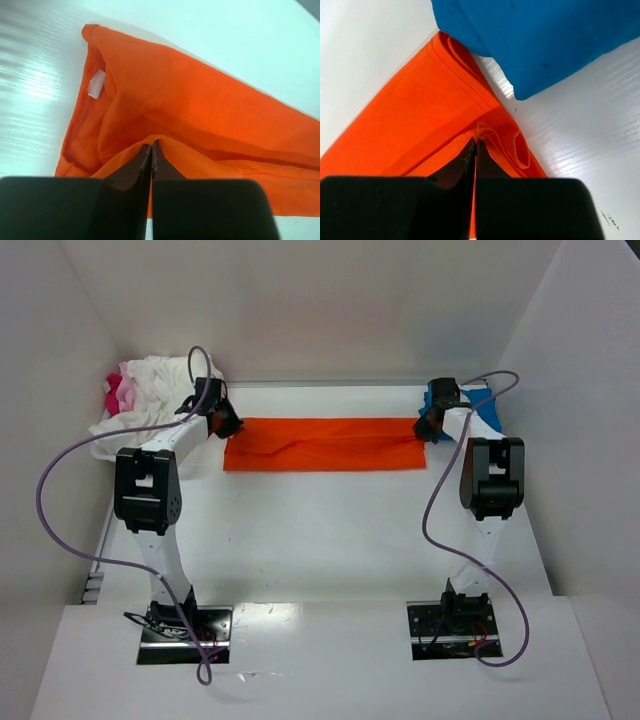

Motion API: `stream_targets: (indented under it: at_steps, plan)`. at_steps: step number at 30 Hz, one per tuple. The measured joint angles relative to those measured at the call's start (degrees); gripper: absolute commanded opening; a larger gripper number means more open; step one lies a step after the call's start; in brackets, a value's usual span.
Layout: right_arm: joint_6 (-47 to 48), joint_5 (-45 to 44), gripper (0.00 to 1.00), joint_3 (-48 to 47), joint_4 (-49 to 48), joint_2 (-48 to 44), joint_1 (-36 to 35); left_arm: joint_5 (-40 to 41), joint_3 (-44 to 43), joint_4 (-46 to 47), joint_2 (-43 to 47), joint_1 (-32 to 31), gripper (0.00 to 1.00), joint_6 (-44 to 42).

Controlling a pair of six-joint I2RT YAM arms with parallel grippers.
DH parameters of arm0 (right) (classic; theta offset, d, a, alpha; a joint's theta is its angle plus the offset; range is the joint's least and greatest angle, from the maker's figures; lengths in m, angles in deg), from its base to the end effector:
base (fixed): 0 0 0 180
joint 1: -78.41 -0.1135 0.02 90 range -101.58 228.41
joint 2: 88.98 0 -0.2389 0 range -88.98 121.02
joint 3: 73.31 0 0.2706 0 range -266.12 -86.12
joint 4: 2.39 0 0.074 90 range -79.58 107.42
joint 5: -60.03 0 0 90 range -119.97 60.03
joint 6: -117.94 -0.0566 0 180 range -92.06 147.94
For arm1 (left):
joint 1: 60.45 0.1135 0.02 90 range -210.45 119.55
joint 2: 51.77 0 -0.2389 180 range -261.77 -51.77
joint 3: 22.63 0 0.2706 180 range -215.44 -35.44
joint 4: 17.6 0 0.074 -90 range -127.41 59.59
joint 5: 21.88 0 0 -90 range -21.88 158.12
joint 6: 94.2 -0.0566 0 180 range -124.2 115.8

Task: Fold and stack the t-shirts
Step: Fold the other side of the tshirt into a rectangle

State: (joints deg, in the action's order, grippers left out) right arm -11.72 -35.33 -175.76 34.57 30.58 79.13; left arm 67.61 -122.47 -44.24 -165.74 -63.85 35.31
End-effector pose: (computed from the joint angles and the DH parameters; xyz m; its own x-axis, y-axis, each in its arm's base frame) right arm 0.4729 -0.0112 0.1361 -0.5804 0.6428 -0.5000 0.5686 0.7594 0.3163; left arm 0.4775 -0.0289 0.1805 -0.5449 -0.6049 -0.5806 -0.3638 0.7945 -0.4863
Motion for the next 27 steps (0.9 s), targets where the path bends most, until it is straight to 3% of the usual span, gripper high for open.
stream_targets:
  at_steps: [3, 5, 9, 11, 14, 18, 22, 27]
  plan:
    - [0.18, 0.09, 0.20, -0.41, -0.16, 0.59, 0.00, 0.21, 0.00, -0.07, -1.36, 0.00, 0.35, -0.41]
    - [0.37, 0.37, 0.24, -0.61, -0.40, 1.06, 0.00, 0.29, 0.00, -0.23, -2.07, 0.00, 0.43, -0.89]
    - [1.05, 1.85, 0.41, -0.64, -0.79, 1.50, 0.07, 0.34, -0.03, -0.41, -2.20, 0.00, 0.64, -1.32]
    - [1.79, 2.69, 0.53, -0.64, -1.59, 1.43, 0.14, -0.20, -0.44, -0.44, -2.19, 0.00, 0.86, -2.16]
    - [3.58, 4.50, 0.73, -0.70, -2.68, 1.24, 0.21, -1.25, -2.82, -1.78, -2.18, 0.00, 0.97, -3.32]
    - [7.88, 7.72, 0.99, -2.62, -2.68, 0.90, 0.31, -1.32, -8.36, -3.59, -1.26, -0.76, 1.00, -3.18]
    - [13.76, 10.14, 1.00, -6.63, -2.63, -0.17, 0.31, -0.86, -8.22, -4.20, 4.24, -3.16, 1.00, 1.36]
    - [22.55, 12.99, 1.00, -7.43, -3.17, -5.09, 0.31, -0.59, 1.68, -0.39, 14.73, -8.61, 1.00, 15.50]
